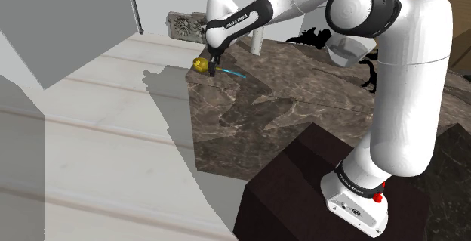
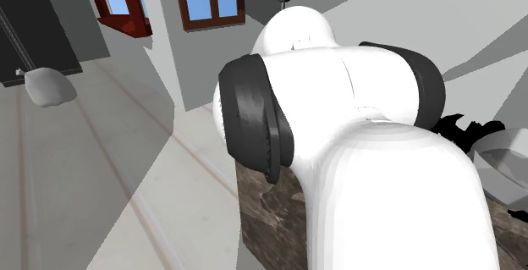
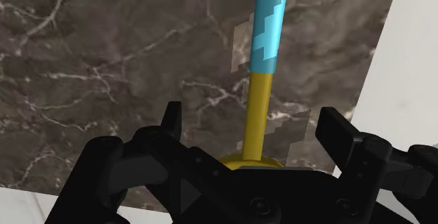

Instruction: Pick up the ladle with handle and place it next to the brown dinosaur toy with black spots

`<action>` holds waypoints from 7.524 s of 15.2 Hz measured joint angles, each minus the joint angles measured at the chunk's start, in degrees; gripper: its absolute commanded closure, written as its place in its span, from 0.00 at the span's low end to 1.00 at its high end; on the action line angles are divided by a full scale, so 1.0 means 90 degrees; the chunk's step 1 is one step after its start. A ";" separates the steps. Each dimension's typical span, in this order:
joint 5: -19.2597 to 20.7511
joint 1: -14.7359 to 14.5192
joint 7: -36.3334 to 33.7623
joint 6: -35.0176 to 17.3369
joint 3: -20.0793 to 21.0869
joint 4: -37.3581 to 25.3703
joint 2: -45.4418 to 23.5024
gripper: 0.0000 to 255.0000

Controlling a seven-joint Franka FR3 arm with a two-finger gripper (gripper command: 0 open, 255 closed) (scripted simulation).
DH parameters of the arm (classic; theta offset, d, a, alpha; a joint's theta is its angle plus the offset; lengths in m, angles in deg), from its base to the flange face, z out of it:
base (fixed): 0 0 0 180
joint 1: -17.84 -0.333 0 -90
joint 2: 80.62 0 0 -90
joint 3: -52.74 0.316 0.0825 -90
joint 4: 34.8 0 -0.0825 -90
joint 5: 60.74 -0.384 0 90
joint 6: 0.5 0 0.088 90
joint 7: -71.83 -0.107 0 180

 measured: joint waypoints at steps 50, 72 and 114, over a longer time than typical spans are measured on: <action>-0.0135 -0.0001 0.0297 0.2645 0.0038 -0.1859 0.0802 1.00; -0.0389 0.0992 0.1991 0.2383 -0.0598 0.0209 0.2741 1.00; -0.1348 0.2983 0.6763 0.1298 -0.2982 0.1491 0.2896 1.00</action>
